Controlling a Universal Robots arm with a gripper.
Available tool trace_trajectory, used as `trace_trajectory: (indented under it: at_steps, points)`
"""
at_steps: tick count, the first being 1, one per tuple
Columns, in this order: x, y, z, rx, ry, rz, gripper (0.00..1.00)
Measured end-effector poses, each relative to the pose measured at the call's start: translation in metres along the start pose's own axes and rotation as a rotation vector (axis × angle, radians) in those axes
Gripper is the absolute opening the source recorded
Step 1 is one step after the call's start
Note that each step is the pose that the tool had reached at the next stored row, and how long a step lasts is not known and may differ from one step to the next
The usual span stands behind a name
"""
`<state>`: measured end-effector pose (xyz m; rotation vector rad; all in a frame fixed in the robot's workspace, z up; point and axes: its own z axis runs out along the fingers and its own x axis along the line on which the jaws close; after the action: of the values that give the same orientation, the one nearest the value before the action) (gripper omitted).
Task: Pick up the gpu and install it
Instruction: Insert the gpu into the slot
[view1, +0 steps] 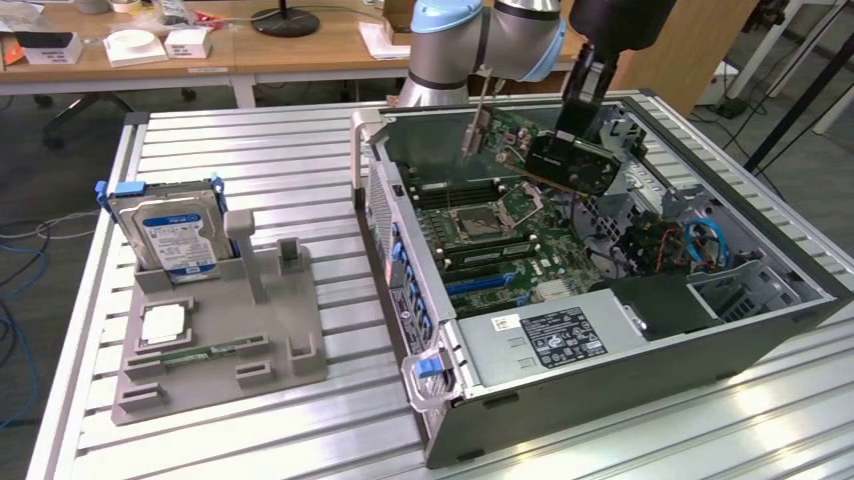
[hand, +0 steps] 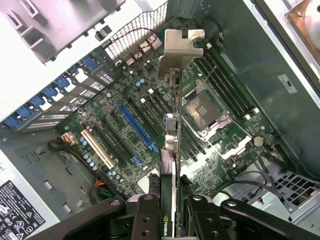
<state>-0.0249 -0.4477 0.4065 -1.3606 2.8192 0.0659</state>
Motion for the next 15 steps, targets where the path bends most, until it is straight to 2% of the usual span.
trace_trajectory:
  at_steps: [15]
  points:
    - [0.0,0.0,0.0,-0.0014,0.0017,-0.051,0.26]
